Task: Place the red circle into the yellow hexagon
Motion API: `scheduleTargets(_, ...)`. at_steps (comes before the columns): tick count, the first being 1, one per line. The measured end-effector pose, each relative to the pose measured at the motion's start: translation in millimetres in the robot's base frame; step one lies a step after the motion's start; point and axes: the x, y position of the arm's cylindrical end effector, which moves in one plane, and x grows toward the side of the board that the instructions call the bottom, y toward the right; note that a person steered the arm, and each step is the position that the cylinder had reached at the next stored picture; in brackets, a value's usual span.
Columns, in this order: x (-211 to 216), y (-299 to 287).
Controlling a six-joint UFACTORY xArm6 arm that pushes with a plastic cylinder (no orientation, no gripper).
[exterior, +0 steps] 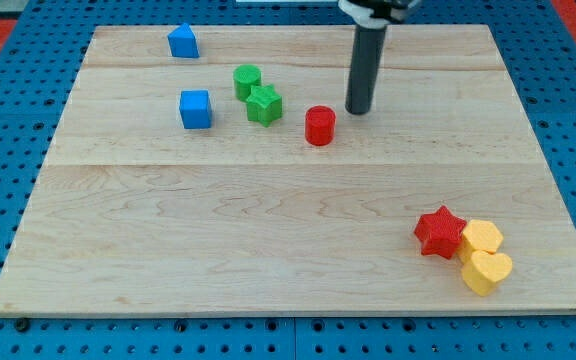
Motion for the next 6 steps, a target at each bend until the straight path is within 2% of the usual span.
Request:
scheduleTargets(1,-21,-69)
scheduleTargets(2,56,-63)
scheduleTargets(3,86,23)
scheduleTargets(4,77,-9)
scheduleTargets(5,47,-2)
scheduleTargets(6,48,57)
